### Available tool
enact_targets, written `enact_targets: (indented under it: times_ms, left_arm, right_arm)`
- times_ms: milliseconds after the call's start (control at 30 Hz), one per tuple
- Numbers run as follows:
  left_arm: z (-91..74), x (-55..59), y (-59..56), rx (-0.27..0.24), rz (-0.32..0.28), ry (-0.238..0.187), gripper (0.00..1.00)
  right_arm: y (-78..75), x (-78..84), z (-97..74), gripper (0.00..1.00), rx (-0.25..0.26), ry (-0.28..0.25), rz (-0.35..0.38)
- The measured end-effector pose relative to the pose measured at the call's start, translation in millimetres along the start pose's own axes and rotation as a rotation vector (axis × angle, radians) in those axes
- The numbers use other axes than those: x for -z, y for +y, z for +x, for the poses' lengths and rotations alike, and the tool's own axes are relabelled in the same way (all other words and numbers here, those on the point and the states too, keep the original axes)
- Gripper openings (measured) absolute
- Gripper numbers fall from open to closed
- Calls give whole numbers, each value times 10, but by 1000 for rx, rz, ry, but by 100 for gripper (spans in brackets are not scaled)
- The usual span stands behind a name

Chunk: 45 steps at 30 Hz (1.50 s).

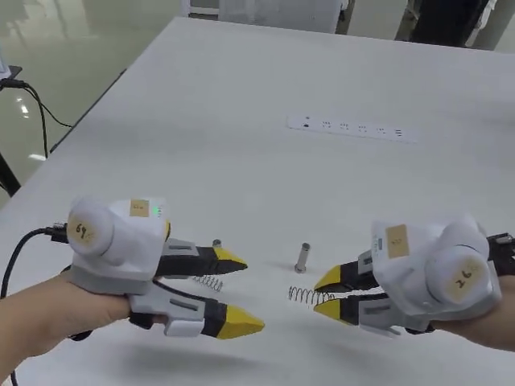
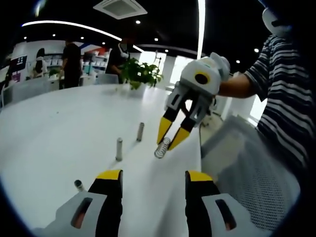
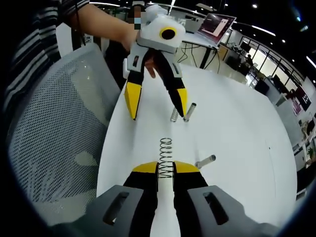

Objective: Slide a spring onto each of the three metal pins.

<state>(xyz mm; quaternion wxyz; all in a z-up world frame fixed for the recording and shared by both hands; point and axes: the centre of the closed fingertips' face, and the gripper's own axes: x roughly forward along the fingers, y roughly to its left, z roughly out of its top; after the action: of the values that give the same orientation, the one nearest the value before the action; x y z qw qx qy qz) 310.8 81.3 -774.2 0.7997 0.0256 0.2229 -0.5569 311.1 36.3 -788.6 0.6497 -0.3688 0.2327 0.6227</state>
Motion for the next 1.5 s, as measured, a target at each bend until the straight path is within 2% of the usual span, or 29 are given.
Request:
enact_targets:
  times_ms: [233,600,1100,1367,1500]
  left_arm:
    - [139,-51,-48,32,40,-1,37]
    - [323,-161,-108,80,55,-26,26]
    - [374,-203,-102,85,53,-45,14]
    - [397,-201,-149,101,60,-50,6]
    - [401,-190,-163,104,60,-49,4]
  right_arm:
    - [30,-34,-11,8,-1,-7,-5]
    - [29,-73,-17,8,-1,-17,-8]
    - [20,-134,-58,8,-3,-36,-15]
    - [15,-157,-72,8,-1,-47,-10]
    - [26,-144,-67,8,-3,-42,-19]
